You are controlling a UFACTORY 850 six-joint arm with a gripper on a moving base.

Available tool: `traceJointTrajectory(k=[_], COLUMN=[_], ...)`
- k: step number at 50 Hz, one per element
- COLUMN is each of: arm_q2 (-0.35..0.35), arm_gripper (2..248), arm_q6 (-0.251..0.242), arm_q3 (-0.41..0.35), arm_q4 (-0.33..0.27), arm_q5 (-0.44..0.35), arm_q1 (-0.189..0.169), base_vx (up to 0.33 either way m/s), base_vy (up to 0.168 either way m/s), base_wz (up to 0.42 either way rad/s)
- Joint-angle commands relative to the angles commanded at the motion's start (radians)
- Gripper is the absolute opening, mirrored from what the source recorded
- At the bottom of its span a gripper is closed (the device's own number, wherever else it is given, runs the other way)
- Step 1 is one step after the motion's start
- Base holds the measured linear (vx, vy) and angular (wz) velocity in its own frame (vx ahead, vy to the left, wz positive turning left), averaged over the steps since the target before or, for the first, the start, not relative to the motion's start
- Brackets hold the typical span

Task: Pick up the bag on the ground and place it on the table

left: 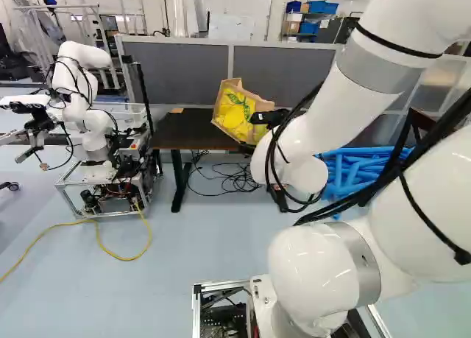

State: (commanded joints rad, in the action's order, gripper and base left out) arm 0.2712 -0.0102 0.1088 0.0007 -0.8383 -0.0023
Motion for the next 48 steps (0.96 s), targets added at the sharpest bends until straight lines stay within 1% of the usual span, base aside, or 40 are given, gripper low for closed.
traceJointTrajectory(k=[18, 48], arm_q2=[0.007, 0.008], arm_gripper=[247, 247], arm_q6=[0.009, 0.01], arm_q3=[-0.02, -0.022], arm_q4=[-0.001, -0.001], arm_q5=[-0.032, -0.034], arm_q1=[0.002, 0.002], base_vx=[0.0, 0.0], base_vy=[0.0, 0.0], base_wz=[0.0, 0.0])
